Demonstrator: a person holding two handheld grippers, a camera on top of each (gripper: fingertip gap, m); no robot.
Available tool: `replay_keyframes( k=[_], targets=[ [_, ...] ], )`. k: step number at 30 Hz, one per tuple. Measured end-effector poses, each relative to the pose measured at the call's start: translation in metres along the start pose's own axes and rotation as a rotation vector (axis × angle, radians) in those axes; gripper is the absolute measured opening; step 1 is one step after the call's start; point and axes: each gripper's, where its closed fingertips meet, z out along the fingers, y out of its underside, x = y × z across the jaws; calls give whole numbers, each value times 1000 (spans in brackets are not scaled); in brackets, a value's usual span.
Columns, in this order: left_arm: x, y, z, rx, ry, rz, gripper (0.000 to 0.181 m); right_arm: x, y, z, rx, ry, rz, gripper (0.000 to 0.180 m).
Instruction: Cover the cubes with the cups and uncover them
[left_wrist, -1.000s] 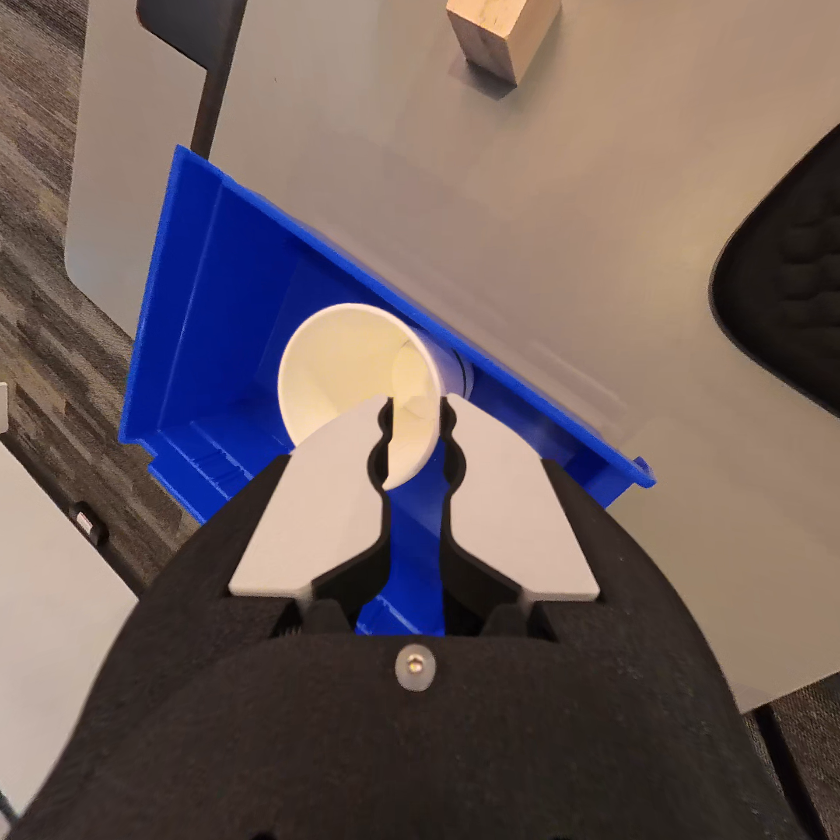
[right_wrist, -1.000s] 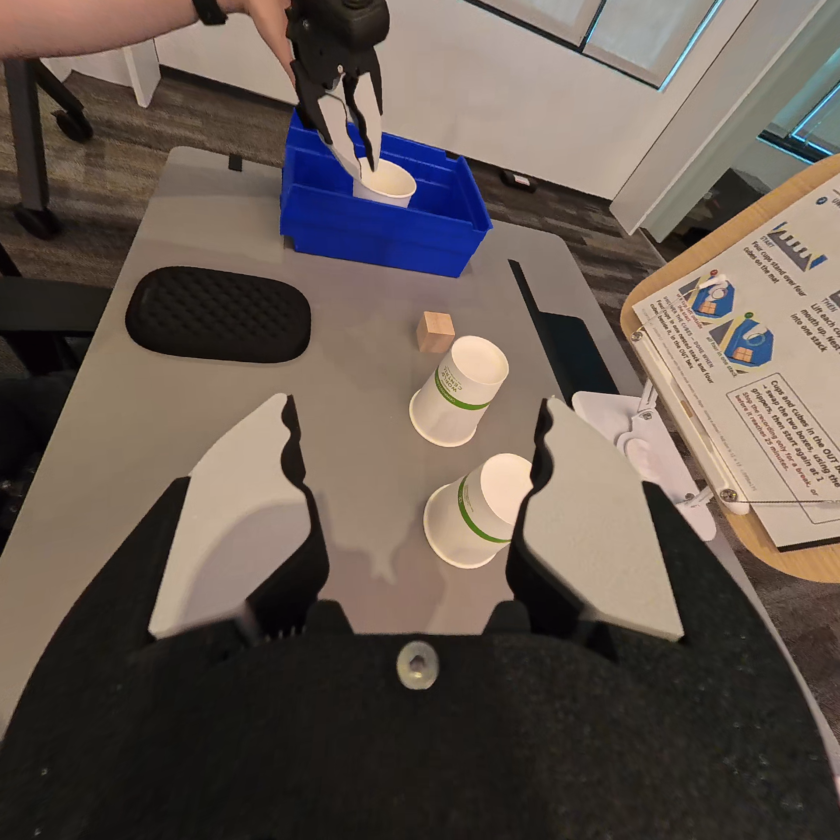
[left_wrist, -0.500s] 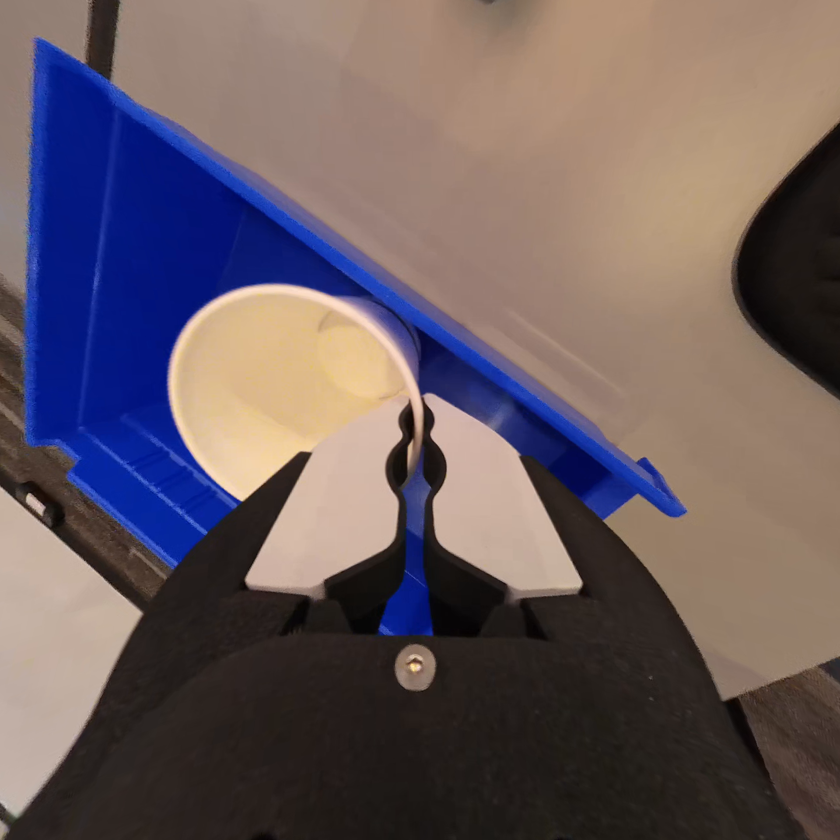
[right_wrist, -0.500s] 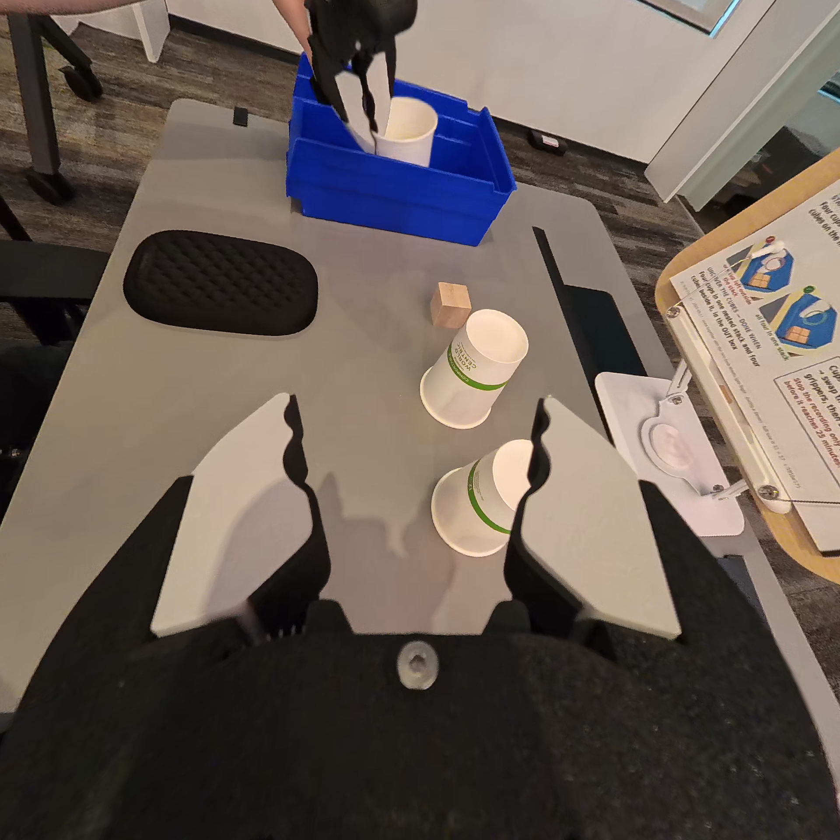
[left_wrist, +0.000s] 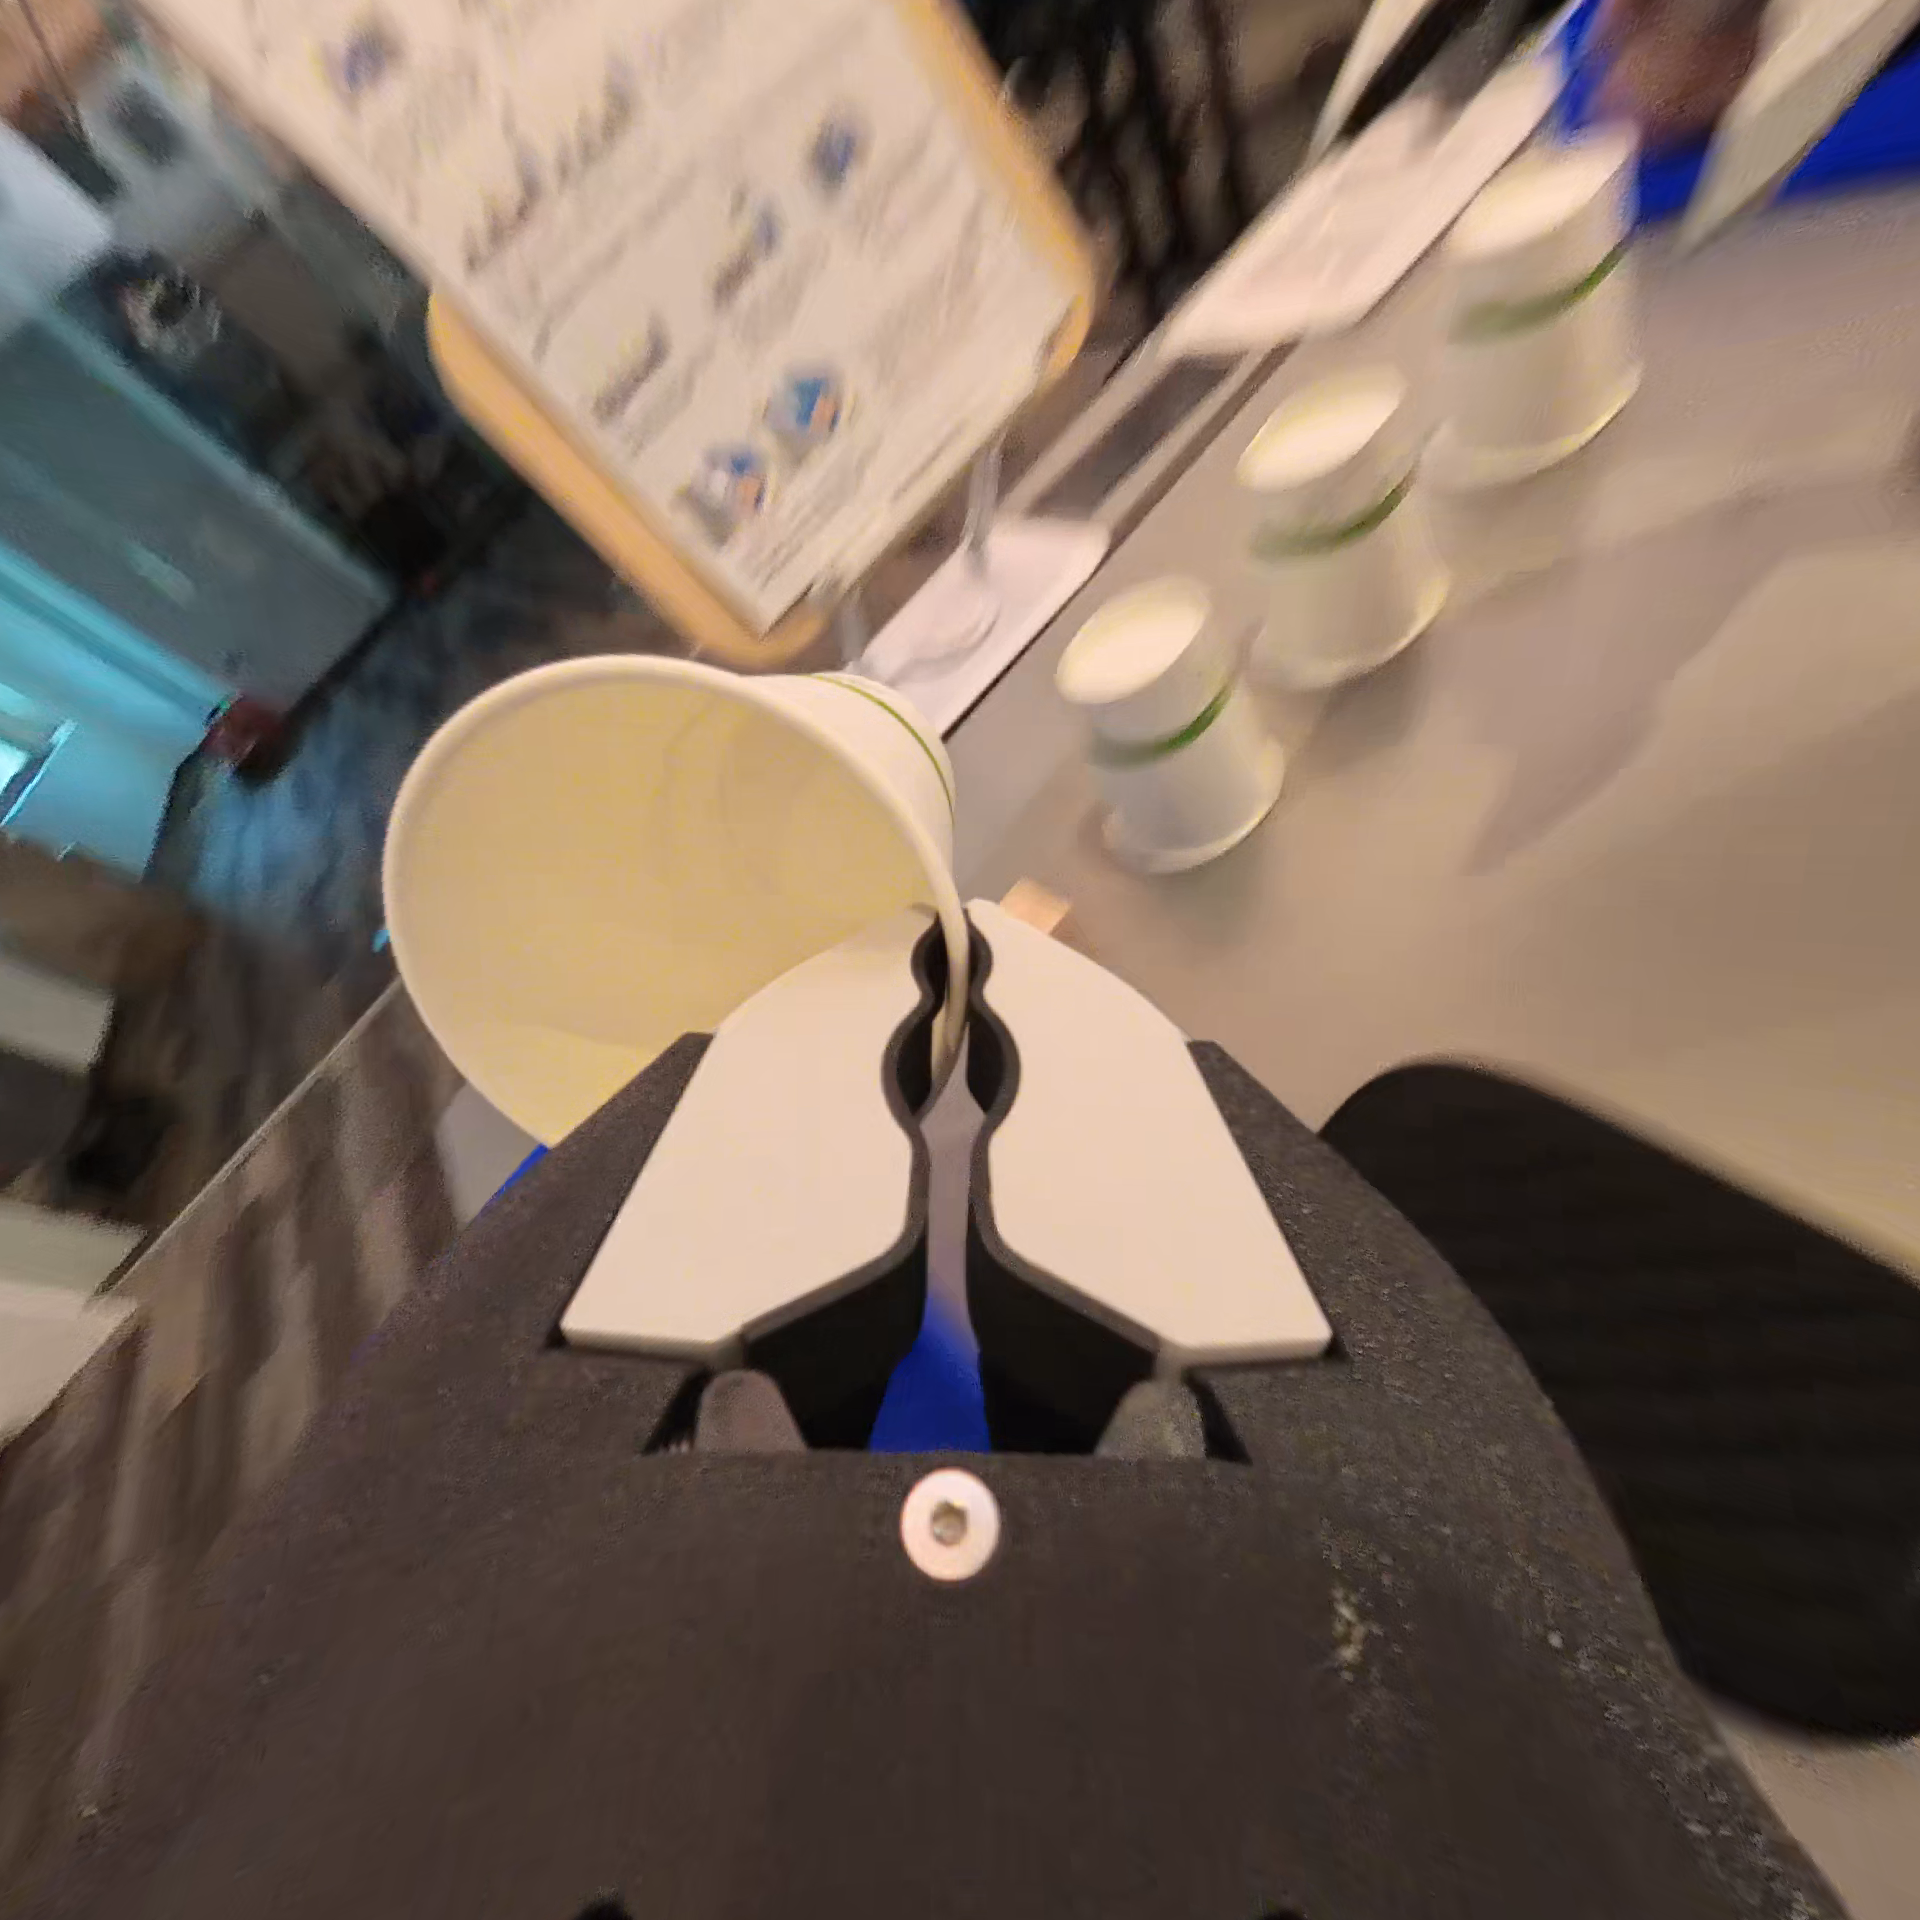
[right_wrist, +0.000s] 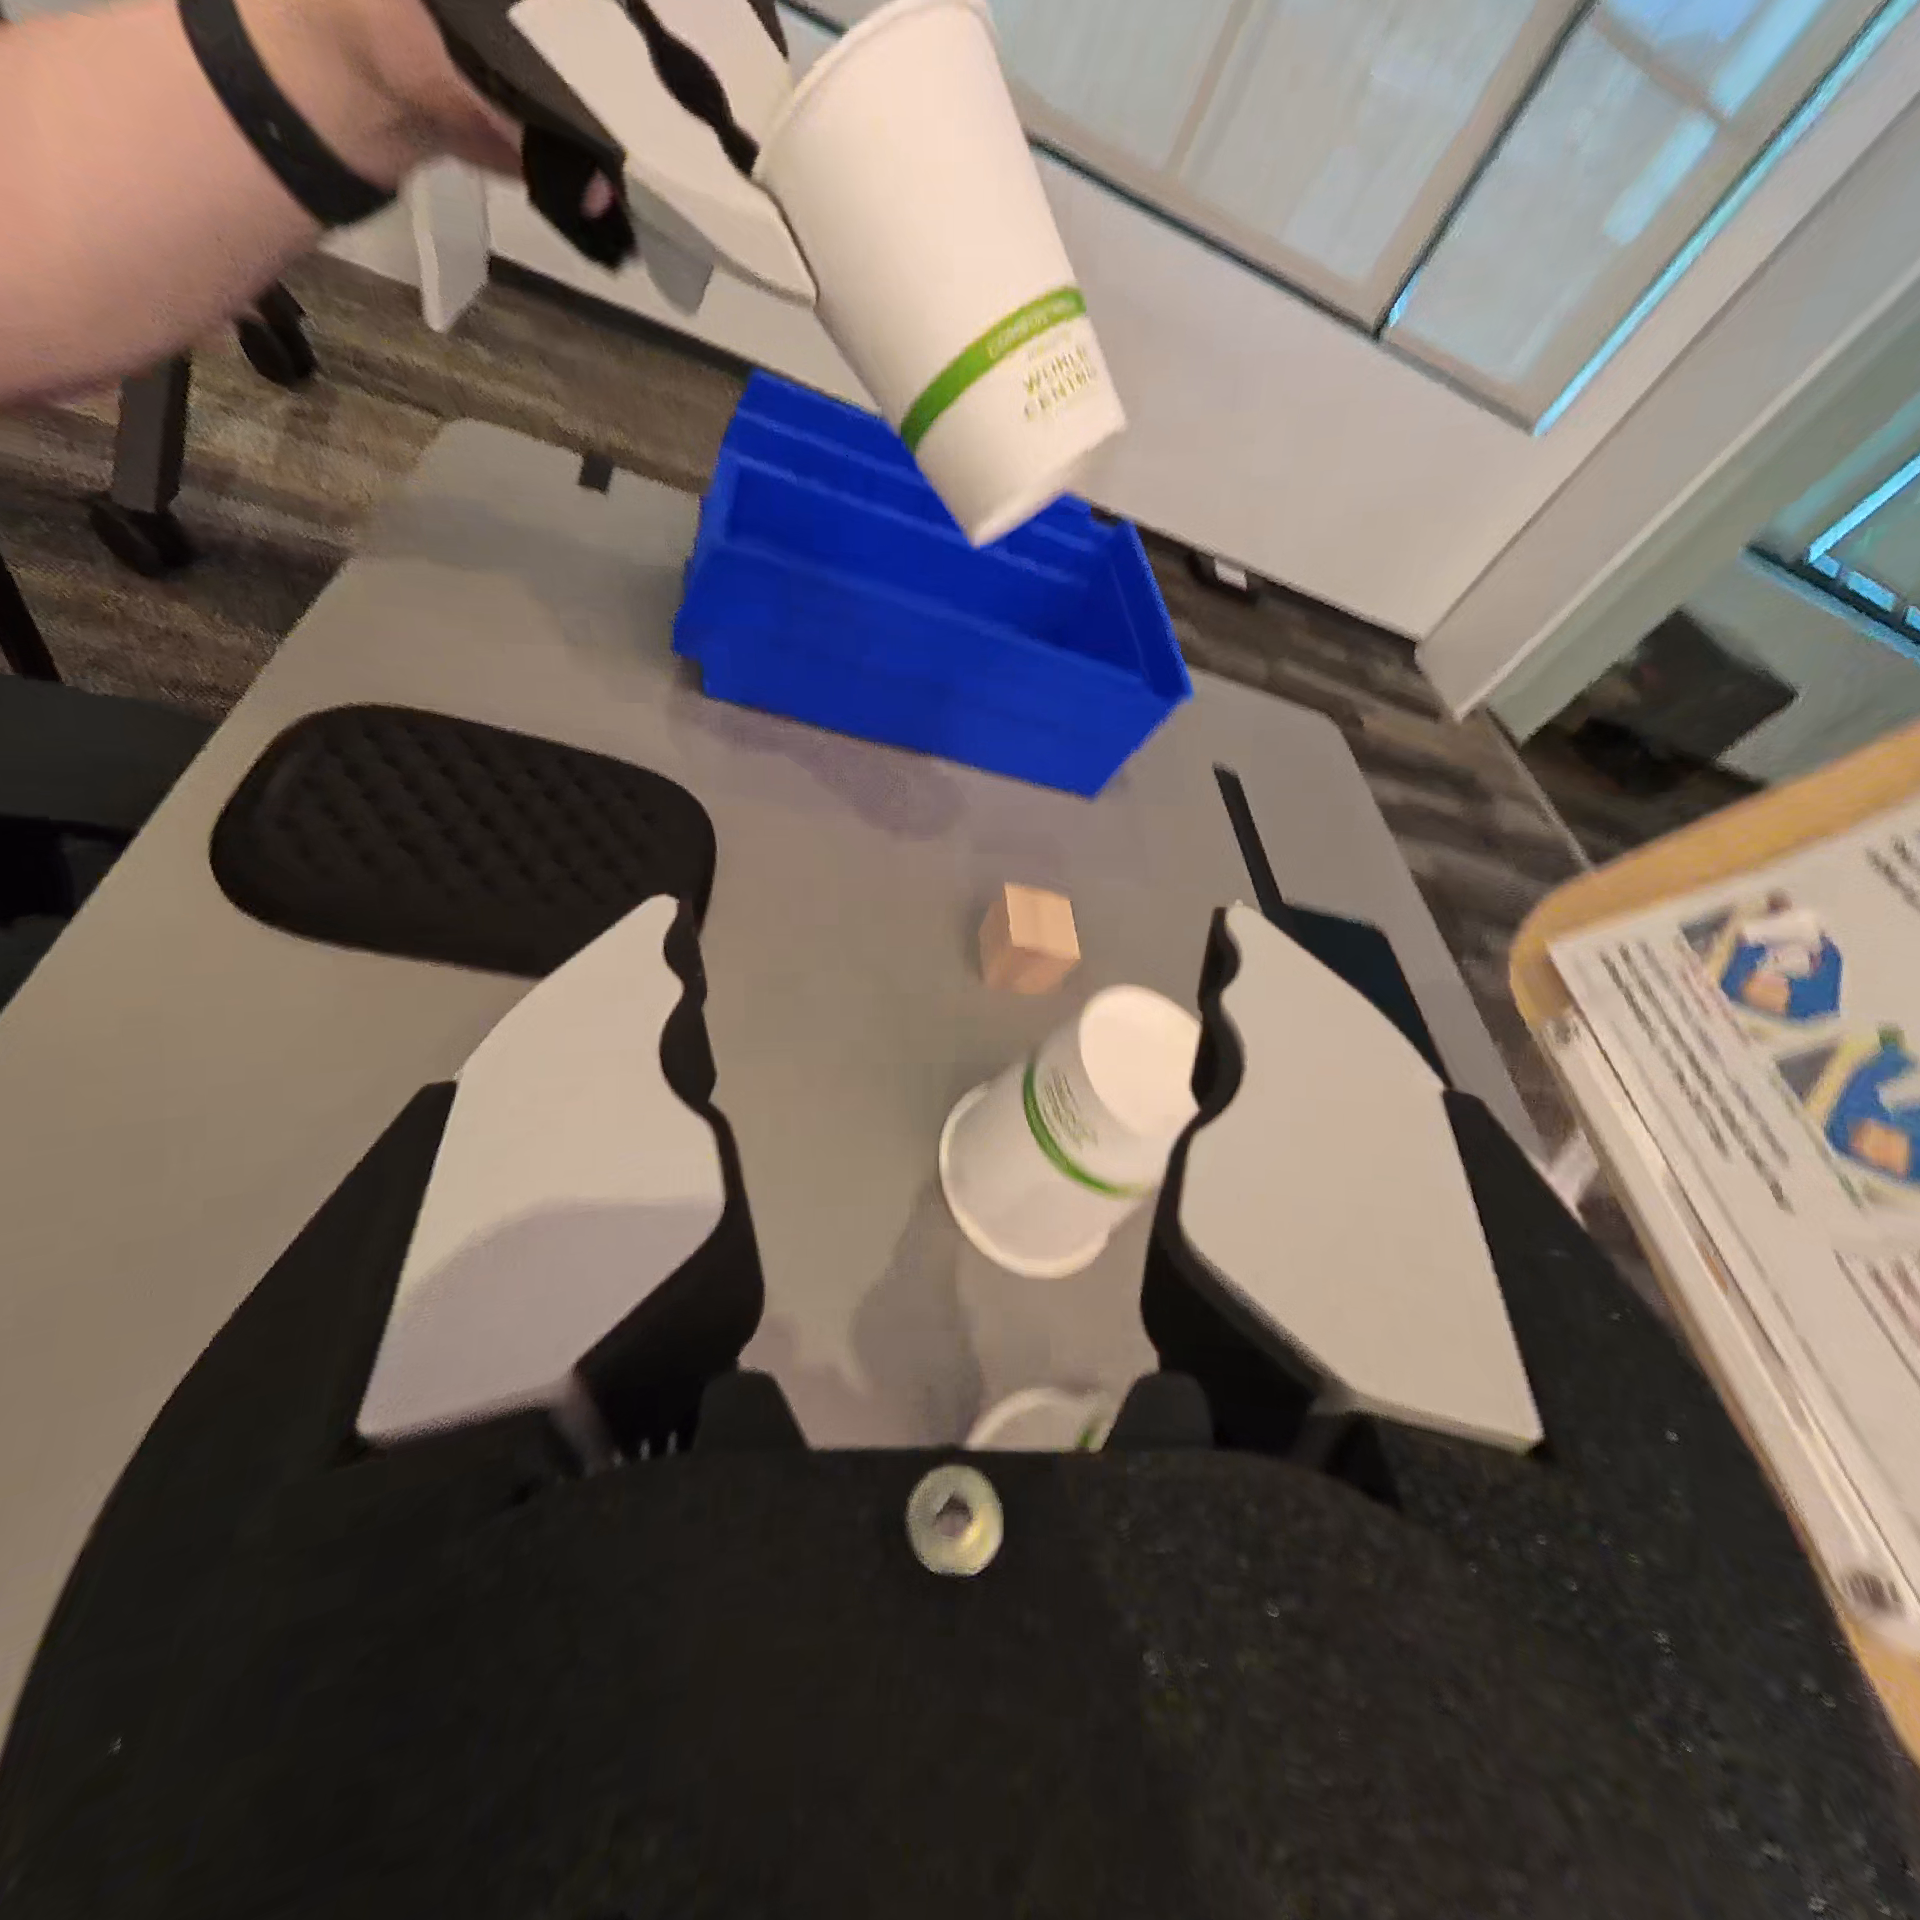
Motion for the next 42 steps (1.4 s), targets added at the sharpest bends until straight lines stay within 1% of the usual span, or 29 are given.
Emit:
replay_keyframes(
  k=[3,7,10,11,12,14,17,27,32,38,42],
  targets=[
    [58,-47,3,217,140,-82,0,-23,-24,25,105,-41,-56,93],
    [114,-82,4,393,324,-166,0,-40,-47,36,240,-45,-100,92],
    [129,-90,6,449,374,-201,0,-48,-59,29,328,-73,-107,86],
    [132,-93,4,469,402,-222,0,-49,-62,26,349,-85,-106,81],
    [133,-94,3,487,427,-251,0,-52,-65,23,368,-102,-104,81],
    [132,-95,1,505,468,-308,0,-54,-67,20,379,-113,-109,82],
    [132,-93,-1,526,502,-346,0,-58,-71,17,397,-120,-139,77],
    [134,-89,-11,564,541,-372,0,-67,-77,19,402,-142,-144,76],
    [131,-83,-9,556,484,-362,1,-67,-74,23,348,-124,-168,76],
    [121,-71,-11,566,414,-394,20,-60,-67,27,275,-64,-204,76],
    [114,-56,-9,553,349,-413,24,-54,-59,30,201,-2,-253,76]
  ],
)
